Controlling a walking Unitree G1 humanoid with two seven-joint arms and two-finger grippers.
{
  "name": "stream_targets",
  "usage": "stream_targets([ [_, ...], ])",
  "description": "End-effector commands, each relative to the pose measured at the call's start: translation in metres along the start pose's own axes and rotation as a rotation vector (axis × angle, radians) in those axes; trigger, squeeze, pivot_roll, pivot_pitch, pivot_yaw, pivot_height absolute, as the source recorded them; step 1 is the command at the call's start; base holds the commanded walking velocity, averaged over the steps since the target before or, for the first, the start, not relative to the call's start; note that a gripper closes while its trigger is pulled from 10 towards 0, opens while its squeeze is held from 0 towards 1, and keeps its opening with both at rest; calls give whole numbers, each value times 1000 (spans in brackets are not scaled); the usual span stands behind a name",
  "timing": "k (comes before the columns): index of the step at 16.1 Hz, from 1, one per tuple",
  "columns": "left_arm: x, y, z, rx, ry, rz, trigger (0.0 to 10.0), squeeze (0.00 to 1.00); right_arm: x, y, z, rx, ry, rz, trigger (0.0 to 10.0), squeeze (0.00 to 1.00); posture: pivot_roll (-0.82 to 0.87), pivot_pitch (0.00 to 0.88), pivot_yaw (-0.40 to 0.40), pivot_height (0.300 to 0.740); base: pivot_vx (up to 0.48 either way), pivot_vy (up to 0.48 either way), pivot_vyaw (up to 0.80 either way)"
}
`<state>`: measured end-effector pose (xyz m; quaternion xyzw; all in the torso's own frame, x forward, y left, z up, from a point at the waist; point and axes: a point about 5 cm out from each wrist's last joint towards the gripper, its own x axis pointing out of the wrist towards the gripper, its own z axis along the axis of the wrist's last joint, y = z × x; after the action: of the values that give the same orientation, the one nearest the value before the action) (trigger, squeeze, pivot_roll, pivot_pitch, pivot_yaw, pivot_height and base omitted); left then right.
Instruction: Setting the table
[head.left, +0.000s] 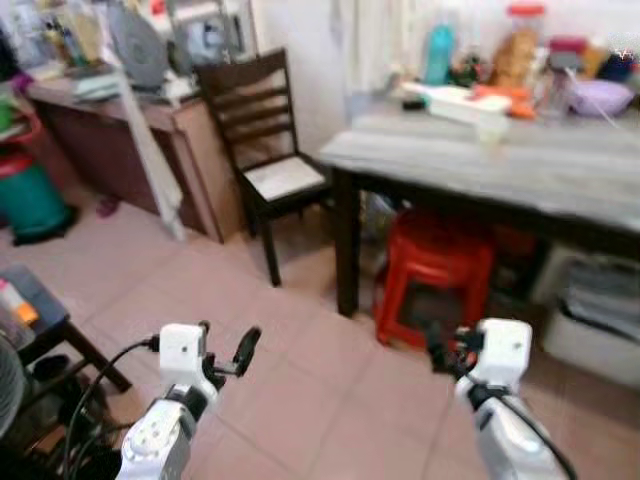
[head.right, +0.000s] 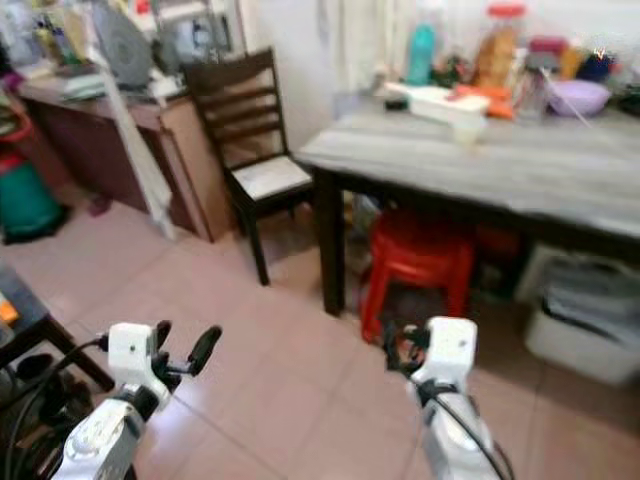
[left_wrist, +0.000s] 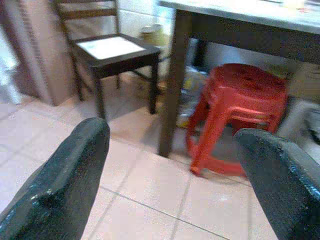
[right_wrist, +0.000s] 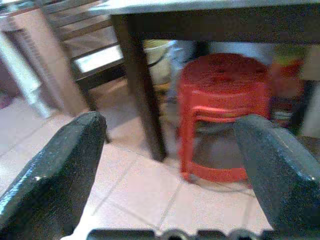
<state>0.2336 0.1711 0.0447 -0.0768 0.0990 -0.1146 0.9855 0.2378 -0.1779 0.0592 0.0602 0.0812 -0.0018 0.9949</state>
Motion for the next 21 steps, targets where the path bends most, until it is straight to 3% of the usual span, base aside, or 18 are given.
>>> stream_targets([
  [1, 5, 3, 13, 8, -35, -9, 10000, 0, 3, 8, 5, 11, -19, 15, 10000, 0, -6, 0, 79, 740, 0, 0, 0],
  [6, 7, -3, 22, -3, -76, -36, 10000, 0, 6, 10, 8, -1, -29, 19, 10000, 0, -1, 11, 81, 740, 0, -109, -446],
  [13, 8, -4, 35, 3, -136, -17, 10000, 0, -3, 9, 41, -82, -191, 5, 10000, 0, -11, 5, 72, 740, 0, -288, -630],
  [21, 13, -8, 38, -7, -143, -35, 10000, 0, -6, 10, 49, -104, -218, -4, 10000, 0, -22, 0, 71, 740, 0, -287, -66],
])
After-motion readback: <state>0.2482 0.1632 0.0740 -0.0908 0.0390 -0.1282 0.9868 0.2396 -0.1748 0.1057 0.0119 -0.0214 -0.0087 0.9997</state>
